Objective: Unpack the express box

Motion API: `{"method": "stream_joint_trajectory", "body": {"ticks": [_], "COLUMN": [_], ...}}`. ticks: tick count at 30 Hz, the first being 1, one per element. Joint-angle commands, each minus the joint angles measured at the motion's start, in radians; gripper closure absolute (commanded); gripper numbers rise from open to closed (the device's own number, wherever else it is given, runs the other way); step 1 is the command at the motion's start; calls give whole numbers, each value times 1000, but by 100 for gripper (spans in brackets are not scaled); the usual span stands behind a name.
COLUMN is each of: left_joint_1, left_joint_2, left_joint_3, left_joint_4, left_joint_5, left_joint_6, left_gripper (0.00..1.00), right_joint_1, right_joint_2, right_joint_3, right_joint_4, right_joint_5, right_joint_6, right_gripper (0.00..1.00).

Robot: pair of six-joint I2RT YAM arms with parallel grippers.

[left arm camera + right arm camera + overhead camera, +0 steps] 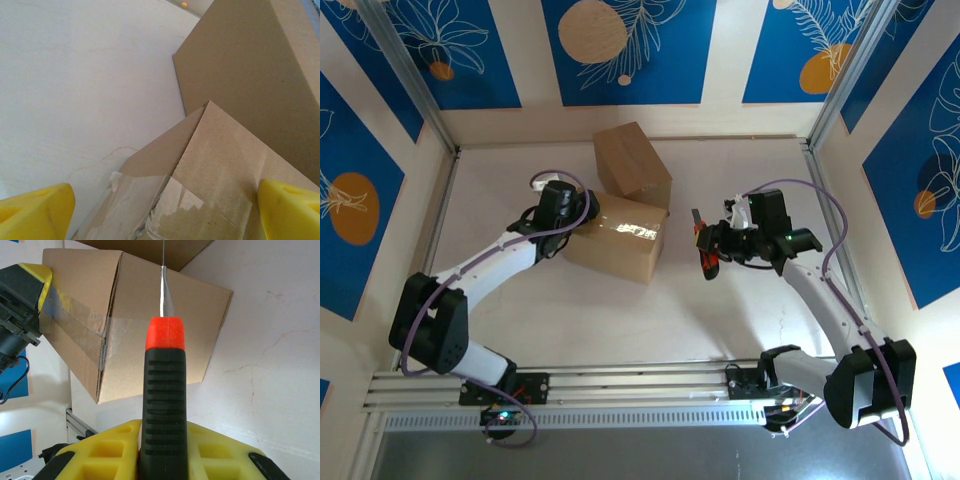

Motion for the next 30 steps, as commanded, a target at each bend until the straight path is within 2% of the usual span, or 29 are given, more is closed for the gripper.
{"method": "stream_joint_trajectory", "body": {"ticks": [1, 15, 23, 30], "left_joint_1": [-16, -16, -16, -16], "left_joint_2": [61, 119, 104, 90], "left_joint_3": [-97, -111, -113, -123], "left_joint_4": [-391, -383, -385, -378], "left_joint_5": [-11, -1, -4, -3], "left_joint_6": [23, 13, 13, 10], "left_gripper": [8, 7, 6, 6], "right_joint_1": [7, 27, 69, 69], "right_joint_2": [-15, -31, 79, 102], "right_joint_3": [41, 78, 120, 103], "right_joint_4": [-44, -94, -56, -35], "right_joint_5": [-14, -21, -223, -275], "right_joint_6": [-12, -17, -37, -32], "right_gripper": [100, 100, 100, 100]}}
